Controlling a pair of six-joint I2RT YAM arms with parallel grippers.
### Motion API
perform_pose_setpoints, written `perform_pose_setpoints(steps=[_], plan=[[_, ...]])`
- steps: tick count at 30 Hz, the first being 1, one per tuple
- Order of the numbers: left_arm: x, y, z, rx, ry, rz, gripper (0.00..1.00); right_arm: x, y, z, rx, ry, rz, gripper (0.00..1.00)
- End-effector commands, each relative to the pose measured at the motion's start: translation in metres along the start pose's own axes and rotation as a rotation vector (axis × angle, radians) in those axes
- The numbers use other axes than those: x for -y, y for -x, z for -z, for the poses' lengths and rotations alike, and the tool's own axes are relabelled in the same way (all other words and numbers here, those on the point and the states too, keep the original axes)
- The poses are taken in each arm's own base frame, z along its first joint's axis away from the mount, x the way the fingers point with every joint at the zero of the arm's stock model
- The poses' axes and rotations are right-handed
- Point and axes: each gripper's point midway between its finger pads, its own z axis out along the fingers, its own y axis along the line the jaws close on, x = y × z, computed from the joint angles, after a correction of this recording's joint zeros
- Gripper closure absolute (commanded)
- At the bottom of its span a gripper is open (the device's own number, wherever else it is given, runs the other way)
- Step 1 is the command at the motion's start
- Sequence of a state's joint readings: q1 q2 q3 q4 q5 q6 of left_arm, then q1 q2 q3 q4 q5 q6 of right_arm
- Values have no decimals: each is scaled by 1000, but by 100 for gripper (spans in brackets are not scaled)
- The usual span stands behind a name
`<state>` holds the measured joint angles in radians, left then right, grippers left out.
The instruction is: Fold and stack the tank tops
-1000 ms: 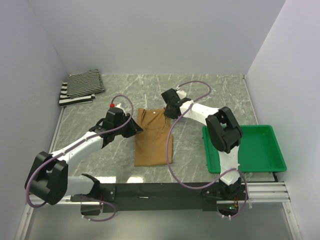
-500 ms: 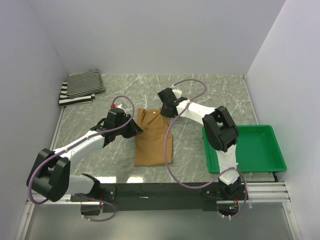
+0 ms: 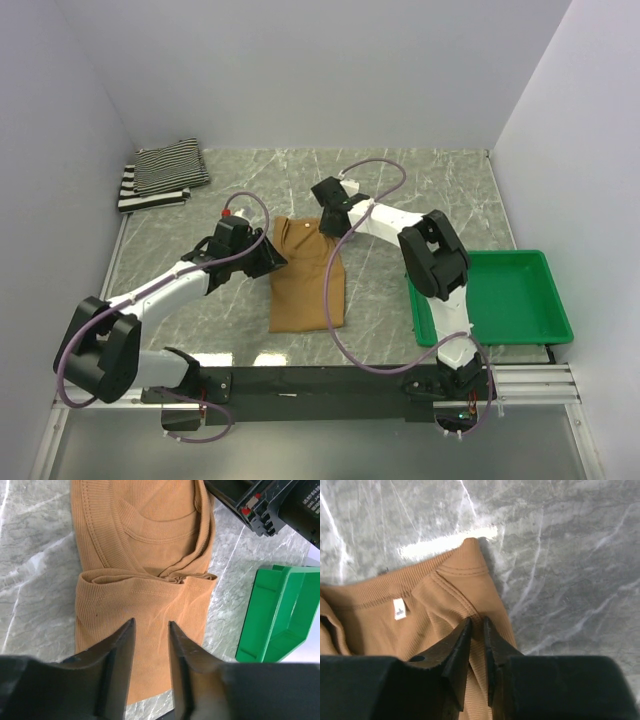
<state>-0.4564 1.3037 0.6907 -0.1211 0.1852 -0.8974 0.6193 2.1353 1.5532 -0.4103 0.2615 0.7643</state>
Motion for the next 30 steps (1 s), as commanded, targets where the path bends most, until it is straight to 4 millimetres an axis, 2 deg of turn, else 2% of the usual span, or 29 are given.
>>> perform_pose_setpoints(steps=[1, 2, 3, 5, 6, 7, 8, 9, 10, 11, 12, 13, 14, 15, 16, 17, 18, 19, 21, 22, 24, 25, 27, 28, 30], plan=[[19, 18, 15, 63, -51, -34, 58, -2, 29, 32, 68, 49, 21, 73], [17, 16, 16, 59, -49, -33, 56, -11, 36, 39, 82, 103, 18, 69], [17, 14, 19, 60, -54, -33, 55, -17, 48, 56, 112, 137, 13, 66], [10, 7, 22, 47, -40, -25, 52, -22, 58, 72, 140, 174, 19, 63], [11, 7, 26, 54, -47, -17, 52, -27, 66, 90, 160, 216, 15, 61], [3, 1, 26, 47, -29, -5, 51, -27, 70, 104, 174, 235, 7, 59], [1, -1, 28, 49, -32, -5, 51, -25, 69, 102, 169, 228, 4, 59], [-1, -2, 32, 58, -29, 14, 51, -22, 71, 115, 172, 236, -1, 59], [-4, -6, 33, 51, -25, 27, 52, -15, 63, 115, 155, 217, -2, 59], [-14, -14, 33, 40, -5, 44, 52, -10, 57, 117, 139, 210, -12, 59], [-20, -18, 37, 46, 17, 68, 53, -6, 55, 128, 140, 218, -18, 59], [-28, -21, 39, 50, 40, 86, 55, 8, 38, 122, 107, 186, -13, 59], [-39, -30, 39, 38, 71, 111, 55, 10, 33, 136, 109, 204, -29, 59], [-41, -32, 44, 53, 71, 121, 55, 16, 23, 138, 96, 204, -32, 60], [-52, -39, 47, 51, 115, 133, 57, 35, -8, 130, 38, 177, -43, 60], [-61, -49, 47, 39, 133, 160, 57, 42, -24, 132, 16, 183, -44, 60], [-59, -51, 52, 50, 114, 167, 56, 36, -30, 149, 35, 247, -53, 60], [-63, -59, 54, 42, 129, 168, 55, 55, -64, 143, -20, 219, -41, 60], [-65, -68, 58, 43, 113, 193, 53, 58, -82, 158, -24, 263, -70, 60], [-60, -74, 59, 31, 89, 183, 50, 64, -110, 159, -60, 258, -56, 60], [-62, -85, 58, 11, 72, 197, 48, 66, -125, 170, -66, 284, -57, 60], [-60, -93, 57, -8, 59, 186, 48, 72, -145, 169, -97, 282, -58, 60], [-65, -101, 54, -23, 74, 196, 46, 71, -155, 175, -114, 322, -77, 60], [-67, -105, 53, -33, 78, 190, 46, 76, -166, 172, -134, 316, -85, 60], [-71, -110, 49, -42, 99, 202, 45, 74, -171, 175, -142, 342, -101, 60]])
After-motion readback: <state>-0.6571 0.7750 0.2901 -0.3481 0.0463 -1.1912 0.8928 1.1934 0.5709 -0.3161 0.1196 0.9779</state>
